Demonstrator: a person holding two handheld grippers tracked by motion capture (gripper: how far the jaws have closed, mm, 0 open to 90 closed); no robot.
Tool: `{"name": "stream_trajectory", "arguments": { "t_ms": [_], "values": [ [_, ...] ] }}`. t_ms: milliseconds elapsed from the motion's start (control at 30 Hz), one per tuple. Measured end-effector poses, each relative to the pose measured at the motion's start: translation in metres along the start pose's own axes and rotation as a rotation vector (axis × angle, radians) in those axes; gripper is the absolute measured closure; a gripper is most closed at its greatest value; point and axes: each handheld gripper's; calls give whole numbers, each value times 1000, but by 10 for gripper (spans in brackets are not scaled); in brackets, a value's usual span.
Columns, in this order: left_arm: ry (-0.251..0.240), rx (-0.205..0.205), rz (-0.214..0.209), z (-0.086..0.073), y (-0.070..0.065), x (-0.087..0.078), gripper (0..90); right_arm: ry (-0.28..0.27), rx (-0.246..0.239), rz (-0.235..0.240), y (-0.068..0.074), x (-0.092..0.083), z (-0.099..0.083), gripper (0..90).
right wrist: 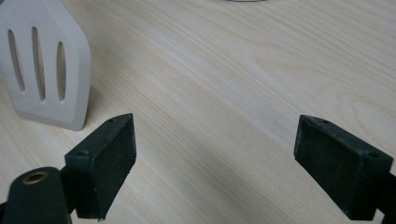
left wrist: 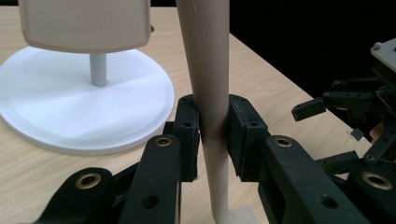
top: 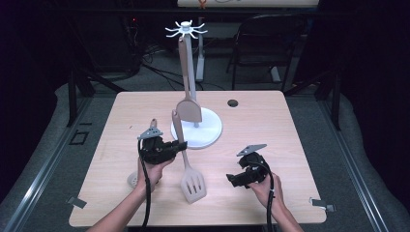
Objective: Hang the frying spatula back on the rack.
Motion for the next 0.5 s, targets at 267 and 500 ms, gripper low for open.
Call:
{"name": "stream_trajectory", "arguments": {
  "t_ms": [267,500],
  "values": [
    [-34,34,-39,4,-10,-4,766,-9,18,-4,-6,-3,0,120],
    [-33,88,-58,9,-17,-6,771,5,29,-13,-13,-4,-3,110]
  ]
}}
Point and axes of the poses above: each handheld gripper's, and its own axes: x roughly forward along the jaws, z roughly out of its top, y roughly to its left, and after that the axes turned 3 degrees about -y, right-handed
